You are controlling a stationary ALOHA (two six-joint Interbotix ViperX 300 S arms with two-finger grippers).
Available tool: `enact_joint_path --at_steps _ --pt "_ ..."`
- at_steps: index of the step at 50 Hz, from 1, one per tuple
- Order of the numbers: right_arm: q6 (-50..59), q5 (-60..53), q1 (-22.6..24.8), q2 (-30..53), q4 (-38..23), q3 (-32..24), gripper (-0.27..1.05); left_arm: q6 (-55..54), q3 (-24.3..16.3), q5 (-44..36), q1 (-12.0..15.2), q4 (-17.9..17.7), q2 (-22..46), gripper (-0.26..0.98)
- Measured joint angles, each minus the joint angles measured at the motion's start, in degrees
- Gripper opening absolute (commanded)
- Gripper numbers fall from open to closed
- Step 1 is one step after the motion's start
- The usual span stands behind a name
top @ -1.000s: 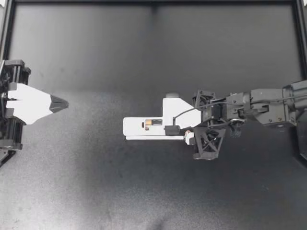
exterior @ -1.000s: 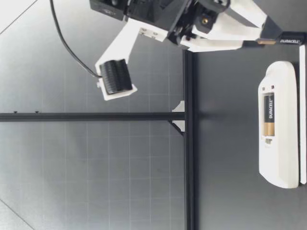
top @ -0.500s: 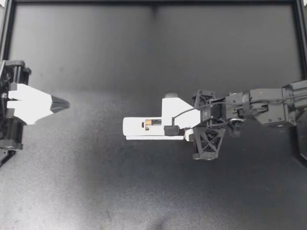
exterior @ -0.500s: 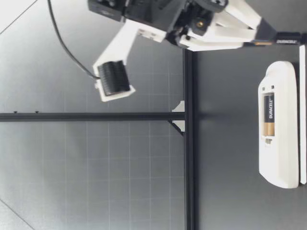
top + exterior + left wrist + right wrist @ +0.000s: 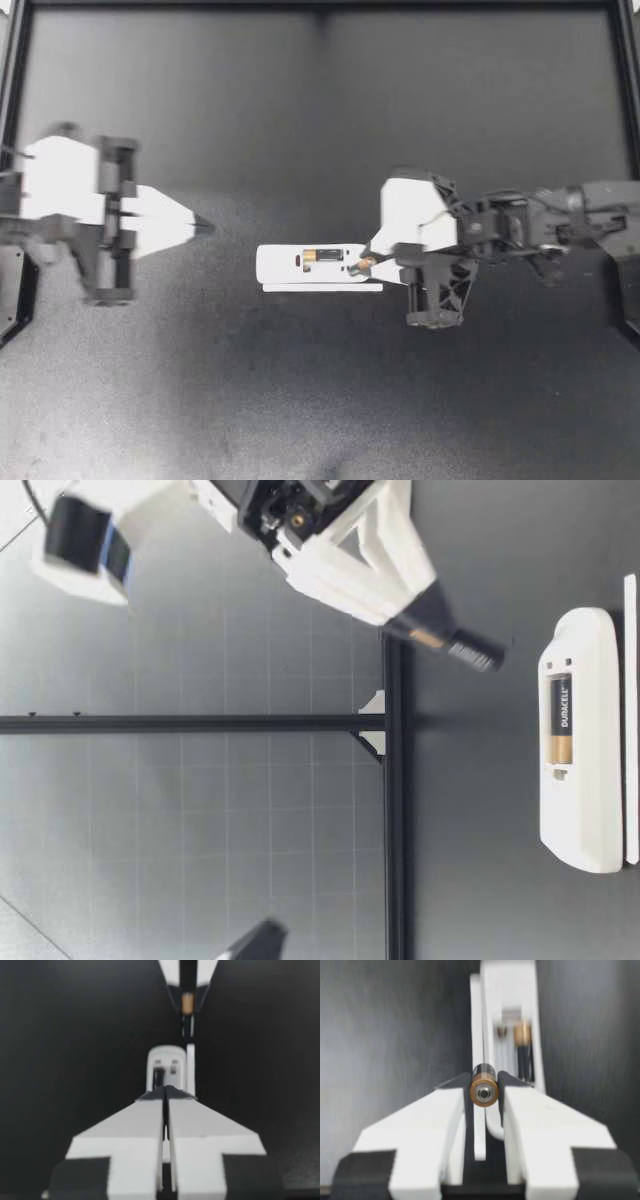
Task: Place the battery into the slot of the remote controller.
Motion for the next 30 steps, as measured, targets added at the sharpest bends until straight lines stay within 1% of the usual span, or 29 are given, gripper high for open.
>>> enact_joint_path --at_steps 5,13,23,30 --pt "0.1 -8.2 -0.5 0.1 0.0 2.6 0.06 0.0 -1.7 0.8 0.6 0.1 4.0 -0.16" --pt "-0.4 -16.2 -1.4 0.6 0.0 4.7 0.06 -0.1 -4.3 2.4 1.3 0.1 10.6 -0.16" --pt "-0.4 -19.2 -1.5 3.1 0.0 5.0 0.06 -0.1 -8.3 5.2 1.6 0.1 18.1 -0.16" --pt "-0.4 -19.5 -1.5 5.7 0.0 4.6 0.06 -0.3 -9.8 5.5 1.6 0.1 22.1 -0.16"
